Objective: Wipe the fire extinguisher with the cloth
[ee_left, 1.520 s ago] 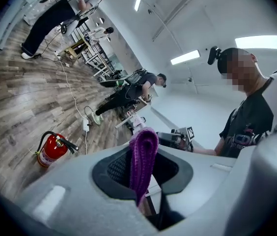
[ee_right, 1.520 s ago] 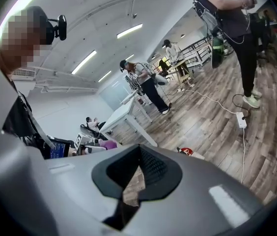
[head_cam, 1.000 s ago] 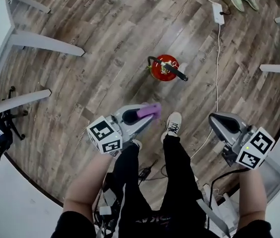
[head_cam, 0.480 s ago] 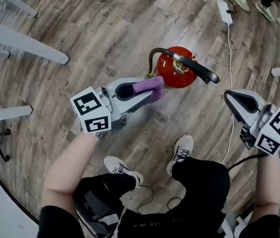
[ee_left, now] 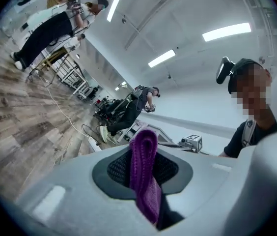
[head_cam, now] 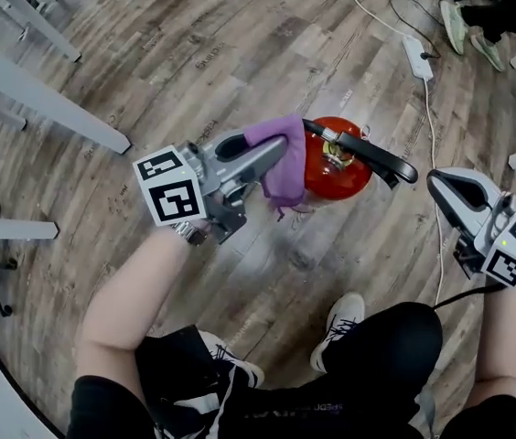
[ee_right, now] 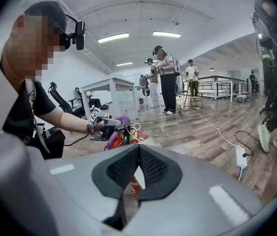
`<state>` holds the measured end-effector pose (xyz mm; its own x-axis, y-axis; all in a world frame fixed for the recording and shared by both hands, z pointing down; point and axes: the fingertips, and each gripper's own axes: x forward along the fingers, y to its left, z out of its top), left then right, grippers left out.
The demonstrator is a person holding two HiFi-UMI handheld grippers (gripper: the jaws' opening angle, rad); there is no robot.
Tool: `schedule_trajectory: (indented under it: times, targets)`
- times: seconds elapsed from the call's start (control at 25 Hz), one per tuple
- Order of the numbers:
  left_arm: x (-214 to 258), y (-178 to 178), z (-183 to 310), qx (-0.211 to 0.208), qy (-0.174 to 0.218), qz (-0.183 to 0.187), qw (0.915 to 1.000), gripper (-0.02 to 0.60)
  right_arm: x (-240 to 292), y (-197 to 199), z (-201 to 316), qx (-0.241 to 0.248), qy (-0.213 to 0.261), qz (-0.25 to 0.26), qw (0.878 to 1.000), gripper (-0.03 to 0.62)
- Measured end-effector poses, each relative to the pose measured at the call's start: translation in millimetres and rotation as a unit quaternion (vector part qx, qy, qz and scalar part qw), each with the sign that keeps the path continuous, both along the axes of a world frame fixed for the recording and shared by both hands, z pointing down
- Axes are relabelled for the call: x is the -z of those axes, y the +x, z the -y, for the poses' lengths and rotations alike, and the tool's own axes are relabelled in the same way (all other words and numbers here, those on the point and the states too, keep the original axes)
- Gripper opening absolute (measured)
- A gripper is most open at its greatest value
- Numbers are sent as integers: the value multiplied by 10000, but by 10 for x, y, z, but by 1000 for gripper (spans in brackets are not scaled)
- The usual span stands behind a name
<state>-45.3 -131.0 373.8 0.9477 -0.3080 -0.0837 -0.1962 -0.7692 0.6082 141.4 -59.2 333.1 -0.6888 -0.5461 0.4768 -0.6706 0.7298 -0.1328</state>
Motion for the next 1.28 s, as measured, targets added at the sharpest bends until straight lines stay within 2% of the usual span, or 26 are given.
schedule_trajectory:
  times: [0.12,0.2,0.28,0.4,0.56,0.72,0.8,0.96,1.08,1.16,1.28]
  targets:
    - [-181,-23,58,199,-504,-327,9980,71,-104,13,63,17,-37,88,10000,5]
    - [-301,-63,111,416,-707,-559,9951,71,-192,37,118,-43,-48,198,9998,5]
    - [-525,-113,150,731,-876,-585,9917,71,-301,59,165,-105,-70,333,9994,5]
    - [-1160,-145,110,1205,-1324,-147,9837,71,-502,118,192,-188,-173,514,9984,5]
    - [-2186,-198,-31,1678,-2123,382,9619,71,-869,269,130,-474,-446,740,9951,5]
    - [-3270,-181,-268,1716,-2879,1251,9338,71,-1174,401,43,-668,-726,836,9916,5]
    - [-3607,-174,-332,1728,-3034,1482,9253,72,-1291,439,-7,-734,-845,878,9898,5]
    - [-3666,-151,-295,1984,-3194,1037,9208,72,-1443,483,-86,-823,-1018,873,9875,5]
    - [-3611,-127,-344,1862,-3335,1002,9188,72,-1449,461,-104,-850,-1027,902,9870,5]
    - [-3478,-98,-376,1615,-3328,976,9239,72,-1394,424,-98,-853,-962,945,9872,5]
    - [-3054,-30,-413,1140,-3171,662,9392,72,-1286,387,-99,-862,-825,954,9883,5]
